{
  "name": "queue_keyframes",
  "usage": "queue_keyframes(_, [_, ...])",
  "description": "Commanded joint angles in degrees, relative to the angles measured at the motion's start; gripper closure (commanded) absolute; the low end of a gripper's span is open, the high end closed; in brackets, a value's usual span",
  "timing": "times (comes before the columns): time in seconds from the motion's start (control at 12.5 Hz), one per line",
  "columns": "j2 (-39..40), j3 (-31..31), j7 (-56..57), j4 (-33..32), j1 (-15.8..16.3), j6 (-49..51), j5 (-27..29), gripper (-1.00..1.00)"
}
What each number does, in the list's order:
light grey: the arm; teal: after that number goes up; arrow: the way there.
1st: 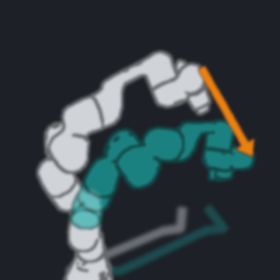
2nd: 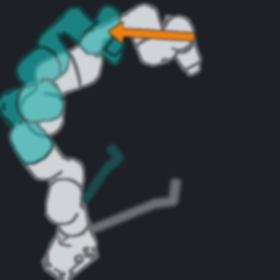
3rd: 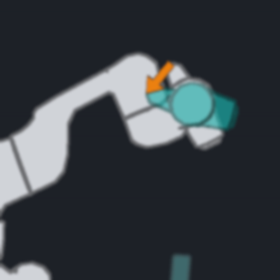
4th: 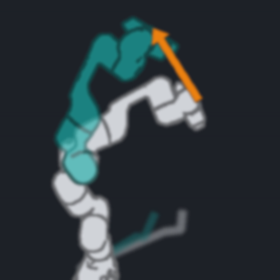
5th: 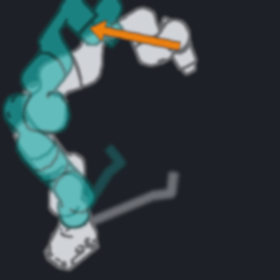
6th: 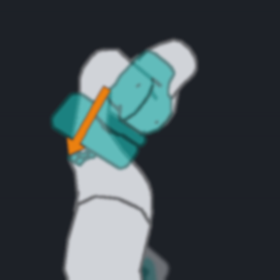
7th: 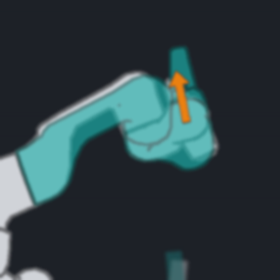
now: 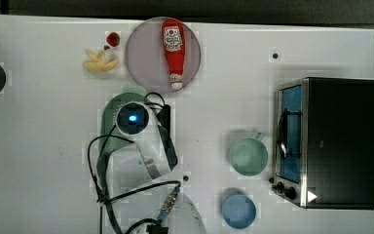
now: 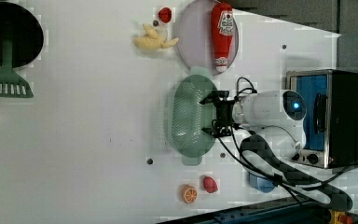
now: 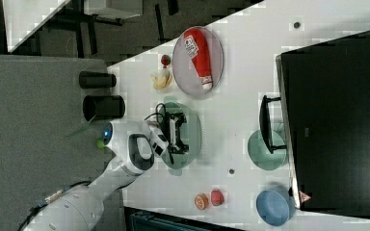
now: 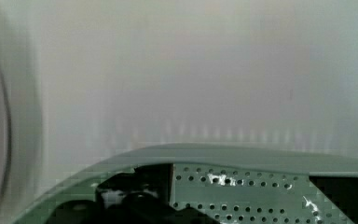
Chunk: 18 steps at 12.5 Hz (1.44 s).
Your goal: Drag strainer left to right.
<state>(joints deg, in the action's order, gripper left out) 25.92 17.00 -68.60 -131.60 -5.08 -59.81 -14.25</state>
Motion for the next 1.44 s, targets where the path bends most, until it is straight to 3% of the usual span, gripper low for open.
queue_keyframes(0.08, [-1.61,-1.44,7.81,0.73,-1.7,0.3,1.19,-1.0])
queue_keyframes(0.88, [-4.24,-8.64,20.92,-2.21,-5.07,-0.69,1.19,-1.0])
queue_keyframes(1.44, [-4.26,-13.23,22.76,-2.22,-6.35,-1.97,1.19,-1.0])
